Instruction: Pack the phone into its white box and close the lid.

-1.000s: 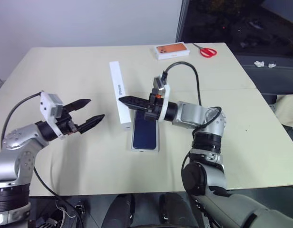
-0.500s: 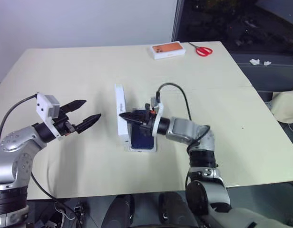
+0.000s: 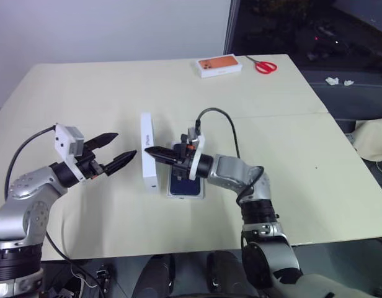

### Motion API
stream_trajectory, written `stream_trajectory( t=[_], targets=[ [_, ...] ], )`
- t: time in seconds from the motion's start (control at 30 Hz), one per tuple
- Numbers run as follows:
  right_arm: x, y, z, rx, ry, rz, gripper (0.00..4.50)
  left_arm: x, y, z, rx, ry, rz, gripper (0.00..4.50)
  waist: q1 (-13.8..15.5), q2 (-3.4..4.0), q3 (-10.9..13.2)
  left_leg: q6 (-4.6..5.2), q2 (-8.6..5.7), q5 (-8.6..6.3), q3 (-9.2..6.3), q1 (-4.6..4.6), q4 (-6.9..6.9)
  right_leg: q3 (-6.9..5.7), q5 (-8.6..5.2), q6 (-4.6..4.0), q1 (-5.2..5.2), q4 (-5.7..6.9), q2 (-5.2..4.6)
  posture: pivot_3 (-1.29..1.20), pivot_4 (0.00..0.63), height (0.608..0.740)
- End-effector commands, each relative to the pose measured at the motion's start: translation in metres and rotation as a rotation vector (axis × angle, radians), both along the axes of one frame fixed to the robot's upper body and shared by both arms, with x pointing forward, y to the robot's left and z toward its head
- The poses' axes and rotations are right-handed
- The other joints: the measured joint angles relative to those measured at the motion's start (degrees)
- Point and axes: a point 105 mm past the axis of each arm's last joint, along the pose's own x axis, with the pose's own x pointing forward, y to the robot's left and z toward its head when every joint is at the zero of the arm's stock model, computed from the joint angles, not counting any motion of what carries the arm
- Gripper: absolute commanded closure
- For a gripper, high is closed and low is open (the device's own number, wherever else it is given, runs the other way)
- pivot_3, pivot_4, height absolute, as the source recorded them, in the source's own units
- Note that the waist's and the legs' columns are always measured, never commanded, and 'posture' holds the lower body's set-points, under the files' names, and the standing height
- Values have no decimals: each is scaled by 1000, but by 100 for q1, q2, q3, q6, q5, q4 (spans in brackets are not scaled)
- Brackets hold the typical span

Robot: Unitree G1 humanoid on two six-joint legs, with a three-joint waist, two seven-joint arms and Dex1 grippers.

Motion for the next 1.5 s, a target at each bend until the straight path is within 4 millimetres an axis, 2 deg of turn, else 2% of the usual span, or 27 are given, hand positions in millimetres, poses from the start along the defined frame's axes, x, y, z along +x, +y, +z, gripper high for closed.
stream_trajectory(
  t=[0.03,0.17,0.2,0.33,0.57,0.73,1.07,1.17,1.3,1.37,1.5],
  targets=[
    [-2,0,8,27,-33,4,4500,-1,-10,-2,-16,2,-26,2277,0,0,0,0,0,0,0,0,0,0,0,0,0,0,0,0,150,740],
    [-1,-4,8,20,-46,-7,4500,2,-26,-13,-59,35,-55,4219,4,0,0,0,0,0,0,0,0,0,0,0,0,0,-1,0,150,740],
    [-1,-5,8,16,-50,-9,4500,4,-29,-16,-70,43,-59,4401,4,0,0,0,0,0,0,0,0,0,0,0,0,0,-1,0,150,740],
    [-2,-12,8,0,-72,-17,4500,5,-41,-30,-86,64,-84,4401,4,-1,0,0,0,0,0,0,1,-1,0,0,1,-1,0,0,150,740],
    [-3,-29,5,0,-68,-60,4500,6,-46,-27,-85,37,-84,4401,7,-1,-1,0,0,0,0,-1,1,0,0,0,1,0,0,0,150,740],
    [-5,-32,5,-1,-70,-72,4500,6,-48,-27,-90,38,-86,4401,11,-1,-1,0,0,0,0,-1,3,-1,0,0,4,-1,-1,0,150,740],
    [-7,-43,3,16,-52,-107,4500,5,-69,-40,-104,70,-124,4401,16,-2,0,1,0,0,-1,-1,4,-2,0,0,6,-2,-1,0,150,740],
    [-7,-45,2,5,-58,-112,3621,5,-74,-43,-100,74,-137,4500,17,-2,0,1,0,0,0,-1,4,-1,0,1,6,-3,-1,0,150,740],
    [-10,-52,2,-67,-149,-90,1697,5,-77,-44,-106,75,-143,4500,27,-2,0,1,0,0,0,-1,5,-2,0,1,7,-3,-1,0,150,740],
    [-11,-66,8,-147,-276,-72,781,6,-79,-45,-104,77,-147,4500,32,-2,1,1,0,-1,0,-1,7,-2,0,1,8,-3,-1,0,150,740],
    [-7,-116,22,-356,-503,-33,781,6,-84,-47,-109,81,-160,4500,97,19,17,7,-3,-4,1,-4,18,-5,-1,1,14,-6,-3,0,150,740]
  ],
)
